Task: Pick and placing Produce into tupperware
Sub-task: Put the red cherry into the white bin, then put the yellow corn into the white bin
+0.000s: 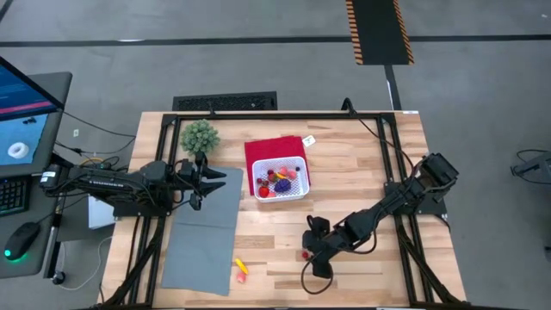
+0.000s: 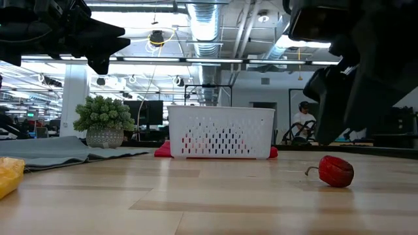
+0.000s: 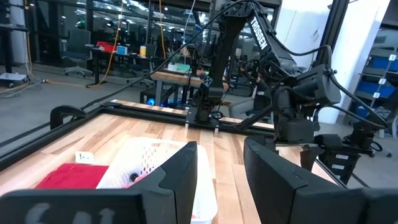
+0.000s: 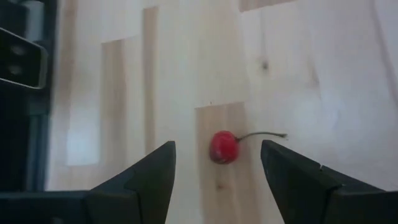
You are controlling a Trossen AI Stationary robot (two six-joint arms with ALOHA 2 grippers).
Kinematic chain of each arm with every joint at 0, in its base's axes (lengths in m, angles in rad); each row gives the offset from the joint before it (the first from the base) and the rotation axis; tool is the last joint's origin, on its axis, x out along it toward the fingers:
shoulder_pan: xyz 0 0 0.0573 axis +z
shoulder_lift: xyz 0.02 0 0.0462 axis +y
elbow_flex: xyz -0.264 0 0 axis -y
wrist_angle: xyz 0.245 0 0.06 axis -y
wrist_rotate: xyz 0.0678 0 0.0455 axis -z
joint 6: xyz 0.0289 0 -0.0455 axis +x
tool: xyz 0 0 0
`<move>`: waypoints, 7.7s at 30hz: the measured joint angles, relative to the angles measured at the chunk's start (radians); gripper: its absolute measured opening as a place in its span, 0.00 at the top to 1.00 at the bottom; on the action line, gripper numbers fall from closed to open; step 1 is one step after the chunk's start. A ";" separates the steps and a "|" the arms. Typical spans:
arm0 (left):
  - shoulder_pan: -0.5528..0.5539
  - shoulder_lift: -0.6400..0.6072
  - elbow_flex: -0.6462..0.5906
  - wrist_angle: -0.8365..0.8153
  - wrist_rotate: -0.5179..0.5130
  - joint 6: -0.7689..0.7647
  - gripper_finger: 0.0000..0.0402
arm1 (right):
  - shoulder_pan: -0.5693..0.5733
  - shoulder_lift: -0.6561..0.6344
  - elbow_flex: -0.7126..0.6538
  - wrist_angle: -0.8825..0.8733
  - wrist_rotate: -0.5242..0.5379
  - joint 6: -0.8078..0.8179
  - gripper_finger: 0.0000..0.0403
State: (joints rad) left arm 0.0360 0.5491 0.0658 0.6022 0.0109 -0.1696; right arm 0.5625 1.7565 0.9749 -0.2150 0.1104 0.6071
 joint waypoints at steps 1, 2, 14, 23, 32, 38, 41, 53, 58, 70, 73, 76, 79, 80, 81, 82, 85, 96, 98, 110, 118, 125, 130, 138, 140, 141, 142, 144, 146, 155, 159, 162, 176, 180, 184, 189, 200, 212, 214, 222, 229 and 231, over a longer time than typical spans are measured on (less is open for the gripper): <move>0.000 0.000 0.000 0.000 0.000 0.000 0.70 | 0.000 0.000 0.000 -0.002 0.013 0.000 0.36; 0.000 0.000 0.000 0.000 0.000 0.000 0.70 | 0.001 0.000 0.000 -0.005 0.023 0.004 0.36; 0.000 0.000 0.000 0.000 0.000 0.000 0.70 | 0.006 0.068 0.000 -0.021 0.019 0.036 0.36; 0.000 0.000 0.000 0.001 0.000 0.000 0.70 | 0.006 0.063 0.003 0.023 0.026 0.040 0.36; 0.000 0.000 0.000 0.001 0.000 0.000 0.70 | 0.006 0.084 0.001 0.044 0.048 0.065 0.36; 0.000 0.000 0.000 0.002 0.000 -0.001 0.70 | 0.010 0.112 0.007 0.071 0.036 0.066 0.36; 0.000 0.000 0.000 0.003 0.000 -0.001 0.70 | 0.013 0.112 0.007 0.074 0.036 0.067 0.37; 0.000 0.000 0.000 0.003 0.000 -0.003 0.70 | 0.013 0.114 0.006 0.075 0.021 0.044 0.81; 0.000 0.000 0.000 0.002 0.000 -0.005 0.70 | 0.011 0.114 0.008 0.075 0.017 0.018 0.85; 0.000 0.000 0.000 0.002 0.000 -0.004 0.70 | -0.056 0.114 0.170 -0.008 -0.008 -0.224 0.77; 0.000 0.000 0.000 0.002 0.000 -0.006 0.70 | -0.093 0.109 0.215 -0.049 -0.046 -0.319 0.79; 0.000 0.000 0.000 0.002 0.007 -0.012 0.70 | -0.127 0.065 0.222 -0.071 -0.053 -0.407 0.80; 0.000 0.000 0.000 0.002 0.008 -0.013 0.70 | -0.164 -0.009 0.222 -0.067 -0.058 -0.474 0.81; 0.000 0.000 0.000 0.001 0.008 -0.014 0.70 | -0.175 -0.040 0.222 -0.070 -0.058 -0.498 0.81; 0.000 0.000 0.000 0.001 0.008 -0.014 0.70 | -0.187 -0.069 0.222 -0.069 -0.058 -0.516 0.81; 0.000 0.000 0.000 0.002 0.008 -0.014 0.70 | -0.196 -0.101 0.223 -0.071 -0.061 -0.533 0.81; 0.000 0.000 0.000 0.001 0.008 -0.015 0.70 | -0.226 -0.211 0.223 -0.092 -0.075 -0.563 0.81; 0.000 0.000 0.000 0.002 0.008 -0.027 0.70 | -0.363 -0.562 0.217 -0.255 -0.080 -0.579 0.80; 0.000 0.000 0.000 0.002 0.008 -0.029 0.70 | -0.388 -0.614 0.197 -0.256 -0.082 -0.556 0.80; 0.000 0.000 0.000 0.002 0.008 -0.029 0.70 | -0.368 -0.912 -0.075 -0.170 -0.084 -0.436 0.80; 0.000 0.000 0.000 0.003 0.008 -0.029 0.70 | -0.290 -1.044 -0.359 0.118 -0.084 -0.335 0.80; 0.000 0.000 0.000 0.003 0.008 -0.030 0.70 | -0.225 -1.034 -0.638 0.431 -0.028 -0.182 0.80; 0.000 0.000 0.000 0.004 0.006 -0.030 0.70 | -0.233 -1.010 -0.786 0.758 0.059 -0.015 0.80; 0.000 0.000 0.000 0.047 0.001 -0.044 0.70 | -0.333 -1.012 -0.822 0.867 0.133 0.286 0.80; 0.000 0.000 0.000 0.047 0.001 -0.054 0.70 | -0.361 -1.012 -0.822 0.868 0.126 0.319 0.80; 0.000 0.000 0.000 0.045 0.001 -0.055 0.70 | -0.374 -1.012 -0.822 0.869 0.124 0.317 0.80; 0.000 0.000 0.000 0.045 0.001 -0.055 0.70 | -0.388 -1.012 -0.822 0.867 0.121 0.292 0.80; 0.000 0.000 0.000 0.045 0.000 -0.055 0.70 | -0.416 -1.012 -0.822 0.870 0.109 0.191 0.80; 0.000 0.000 0.000 0.045 0.000 -0.055 0.70 | -0.441 -1.012 -0.822 0.882 0.100 0.048 0.80; 0.000 0.000 0.000 0.039 0.000 -0.021 0.70 | -0.452 -0.981 -0.822 0.895 0.100 -0.734 0.80; 0.000 0.000 0.000 0.039 0.000 -0.012 0.70 | -0.455 -0.925 -0.817 0.903 0.100 -0.846 0.80; 0.000 0.000 0.000 0.039 0.000 -0.011 0.70 | -0.461 -0.852 -0.784 0.903 0.100 -0.804 0.80; 0.000 0.000 0.000 0.039 -0.017 -0.011 0.70 | -0.601 -0.428 -0.397 0.560 0.026 -0.394 0.80; 0.000 0.000 0.000 0.037 -0.018 -0.014 0.70 | -0.646 -0.323 -0.312 0.553 -0.120 -0.298 0.80; 0.000 0.000 0.000 0.026 -0.018 -0.019 0.70 | -0.679 -0.245 -0.247 0.500 -0.163 -0.259 0.79; 0.000 0.000 0.000 0.009 -0.019 -0.020 0.70 | -0.705 -0.167 -0.170 0.341 -0.160 -0.236 0.71; 0.000 0.000 0.000 0.009 -0.018 -0.038 0.70 | -0.680 -0.225 -0.100 0.342 -0.194 -0.326 0.52; 0.000 0.000 0.000 -0.009 0.060 -0.109 0.70 | -0.368 -0.455 -0.099 0.262 -0.270 -0.531 0.58; 0.000 0.001 0.000 -0.022 0.063 -0.127 0.70 | -0.305 -0.468 -0.099 0.264 -0.269 -0.554 0.60; 0.000 0.000 0.000 -0.026 0.103 -0.110 0.70 | -0.175 -0.522 -0.131 0.272 -0.263 -0.556 0.68; 0.000 0.000 0.000 -0.026 0.135 -0.090 0.70 | -0.144 -0.606 -0.231 0.323 -0.263 -0.555 0.73; 0.000 0.000 0.000 -0.026 0.135 -0.072 0.70 | -0.144 -0.646 -0.263 0.329 -0.260 -0.544 0.73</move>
State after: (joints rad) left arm 0.0357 0.5495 0.0662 0.5766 0.1460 -0.2417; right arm 0.4187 1.1104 0.7119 0.1138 -0.1495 0.0630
